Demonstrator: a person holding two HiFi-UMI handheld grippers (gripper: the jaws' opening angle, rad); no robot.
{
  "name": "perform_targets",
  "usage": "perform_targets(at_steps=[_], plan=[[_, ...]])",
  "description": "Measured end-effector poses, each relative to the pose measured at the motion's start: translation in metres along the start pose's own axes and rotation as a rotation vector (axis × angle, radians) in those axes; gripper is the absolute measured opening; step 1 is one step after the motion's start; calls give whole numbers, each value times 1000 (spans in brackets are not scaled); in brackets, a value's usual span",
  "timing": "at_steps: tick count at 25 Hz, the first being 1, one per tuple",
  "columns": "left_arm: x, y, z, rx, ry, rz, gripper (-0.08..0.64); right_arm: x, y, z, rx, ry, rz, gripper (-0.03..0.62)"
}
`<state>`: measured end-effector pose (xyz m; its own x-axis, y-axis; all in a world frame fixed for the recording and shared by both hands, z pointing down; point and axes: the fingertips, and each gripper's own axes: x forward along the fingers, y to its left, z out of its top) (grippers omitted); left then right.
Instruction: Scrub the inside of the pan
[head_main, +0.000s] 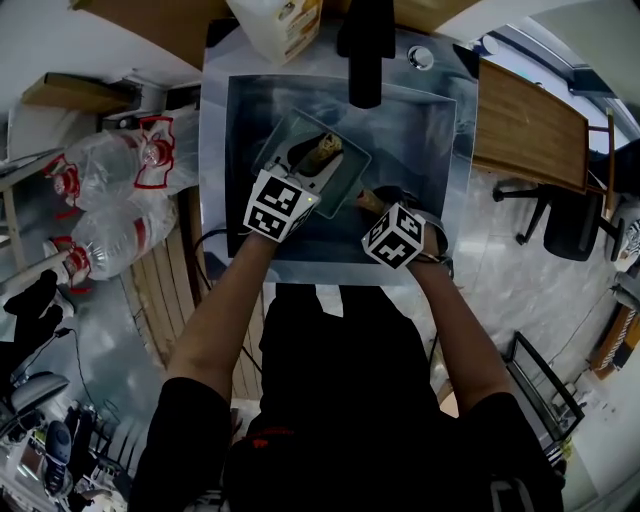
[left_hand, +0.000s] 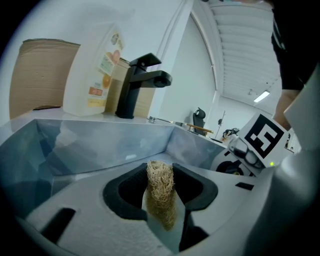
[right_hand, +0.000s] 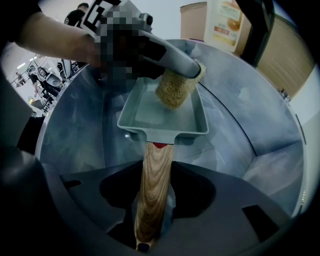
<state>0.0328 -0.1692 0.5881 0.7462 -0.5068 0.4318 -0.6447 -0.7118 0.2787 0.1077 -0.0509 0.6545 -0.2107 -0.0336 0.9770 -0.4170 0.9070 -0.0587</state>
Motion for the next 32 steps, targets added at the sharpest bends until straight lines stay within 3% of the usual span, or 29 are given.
perform_targets(at_steps=[5,15,32], plan=[[12,-40,-8,14,39,-76,159,0,0,0,2,-2,1,172],[20,-41,-26,-7,98,-79,159,-1,1,0,6,-9,1,172],[-19,40,-27,-30,137,178,160,-1,0,-1,10,1,-4,172]])
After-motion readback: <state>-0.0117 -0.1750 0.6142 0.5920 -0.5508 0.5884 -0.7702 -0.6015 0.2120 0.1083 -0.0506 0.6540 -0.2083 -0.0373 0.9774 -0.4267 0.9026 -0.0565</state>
